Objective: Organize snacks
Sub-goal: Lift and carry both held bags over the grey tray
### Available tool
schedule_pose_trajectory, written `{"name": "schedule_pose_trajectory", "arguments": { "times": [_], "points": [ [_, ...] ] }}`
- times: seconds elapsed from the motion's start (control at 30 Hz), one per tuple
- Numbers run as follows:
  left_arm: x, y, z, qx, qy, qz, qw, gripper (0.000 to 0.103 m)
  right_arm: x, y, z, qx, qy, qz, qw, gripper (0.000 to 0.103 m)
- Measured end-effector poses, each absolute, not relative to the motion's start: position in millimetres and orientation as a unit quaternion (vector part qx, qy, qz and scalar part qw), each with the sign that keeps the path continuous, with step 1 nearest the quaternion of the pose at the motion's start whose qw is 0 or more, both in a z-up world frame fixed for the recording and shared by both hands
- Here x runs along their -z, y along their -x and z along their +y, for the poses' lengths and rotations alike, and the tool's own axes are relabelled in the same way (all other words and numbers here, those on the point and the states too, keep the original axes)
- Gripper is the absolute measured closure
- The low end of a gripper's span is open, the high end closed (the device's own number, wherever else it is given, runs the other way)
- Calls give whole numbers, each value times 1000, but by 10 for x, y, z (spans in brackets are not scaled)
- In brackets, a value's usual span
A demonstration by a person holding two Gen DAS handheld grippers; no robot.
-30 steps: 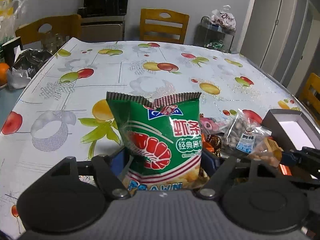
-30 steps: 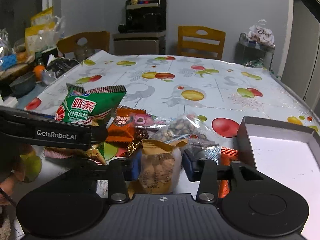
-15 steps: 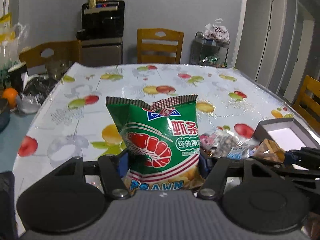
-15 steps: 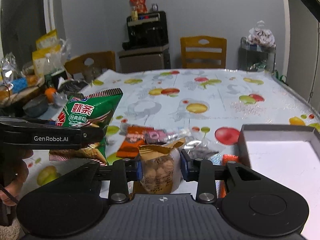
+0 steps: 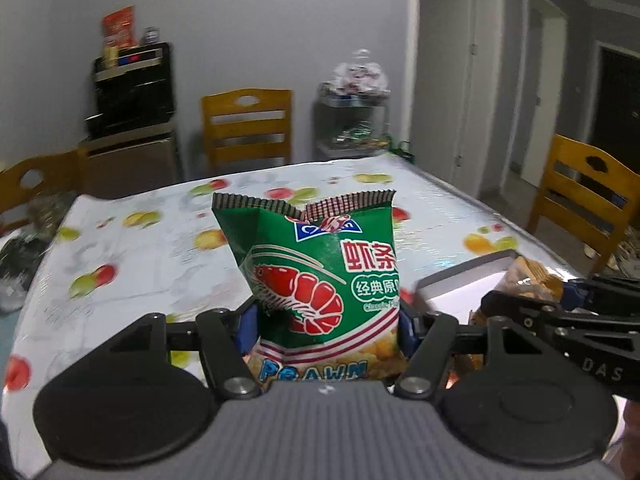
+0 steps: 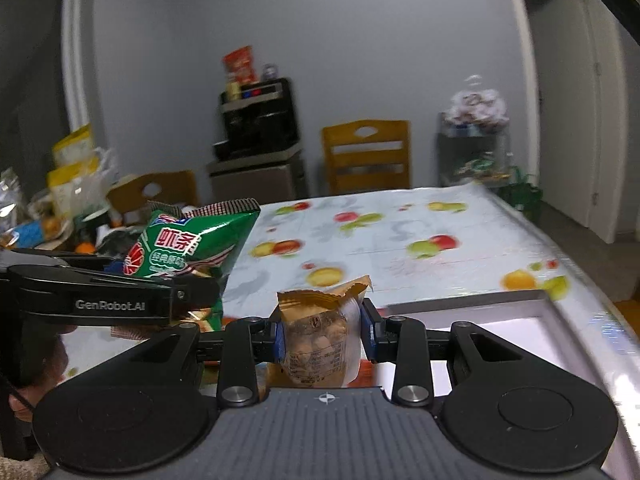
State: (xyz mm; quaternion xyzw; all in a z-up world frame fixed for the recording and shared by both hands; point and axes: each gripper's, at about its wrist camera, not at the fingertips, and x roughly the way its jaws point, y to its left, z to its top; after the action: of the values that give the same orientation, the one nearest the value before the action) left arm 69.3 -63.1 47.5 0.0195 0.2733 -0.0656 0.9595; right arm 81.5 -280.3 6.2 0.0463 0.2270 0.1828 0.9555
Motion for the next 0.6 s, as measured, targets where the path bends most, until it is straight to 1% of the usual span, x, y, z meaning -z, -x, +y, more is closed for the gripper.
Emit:
{"name": "schedule_pose_trajectory", "arguments": {
  "times": [0.27,0.37,0.6],
  "points": [
    [-441,-1100,-1542,136,-42,298,944,40,100,-974,-3494,-124,-71,243,959,67],
    [-349,-1275,-1886,157,-51,318,934,40,179,-1026,-3683,-111,-75,252,958,67],
    [-72,-1572,-2430,183,-88,341,918,40,373,-1101,-3952,-90,-70,278,954,67]
  ]
}}
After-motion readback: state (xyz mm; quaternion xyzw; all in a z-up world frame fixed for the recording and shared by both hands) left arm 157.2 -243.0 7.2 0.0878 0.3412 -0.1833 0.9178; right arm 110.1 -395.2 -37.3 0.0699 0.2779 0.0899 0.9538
